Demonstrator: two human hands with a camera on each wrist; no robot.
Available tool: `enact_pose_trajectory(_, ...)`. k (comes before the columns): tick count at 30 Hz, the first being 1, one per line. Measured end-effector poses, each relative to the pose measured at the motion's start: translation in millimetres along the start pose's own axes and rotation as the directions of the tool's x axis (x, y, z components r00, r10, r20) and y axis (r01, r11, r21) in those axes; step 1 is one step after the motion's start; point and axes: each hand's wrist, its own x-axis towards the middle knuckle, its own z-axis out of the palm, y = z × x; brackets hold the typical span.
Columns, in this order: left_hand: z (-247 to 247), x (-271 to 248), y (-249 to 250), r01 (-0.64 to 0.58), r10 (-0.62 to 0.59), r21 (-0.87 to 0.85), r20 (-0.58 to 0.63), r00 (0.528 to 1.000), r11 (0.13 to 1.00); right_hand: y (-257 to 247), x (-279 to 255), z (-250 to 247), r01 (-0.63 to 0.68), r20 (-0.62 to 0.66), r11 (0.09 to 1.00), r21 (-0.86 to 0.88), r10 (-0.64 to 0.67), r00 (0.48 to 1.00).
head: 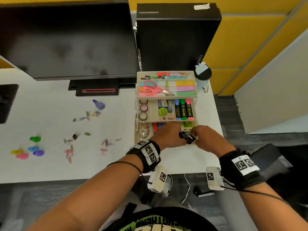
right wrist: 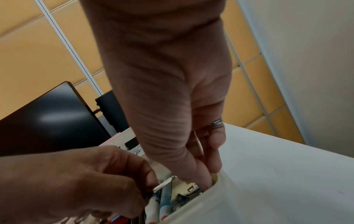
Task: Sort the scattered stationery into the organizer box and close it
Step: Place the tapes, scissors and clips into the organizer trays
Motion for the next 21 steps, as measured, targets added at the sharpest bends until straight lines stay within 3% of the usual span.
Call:
enact_pose_trajectory(8, 19, 18, 17, 0.011, -0.008, -0.091, 0.031, 0.999, 0.996, 18, -6, -2, -0.021, -0.052, 0.988, 0.151, 0.029, 0.998)
enact_pose_trajectory(14, 11, 9, 7, -0.027, 0.038, -0.18, 0.057, 0.998, 0.983, 13, -5, -5, -0.007, -0.096, 0.991, 0.134, 0.02, 0.995)
enact_pose_trajectory(21, -28, -27, -32, -0.087, 0.06, -0.286, -0.105, 0.993, 0.954, -54, 7, -14, 0.182, -0.204, 0.962, 0.204, -0.14, 0.969)
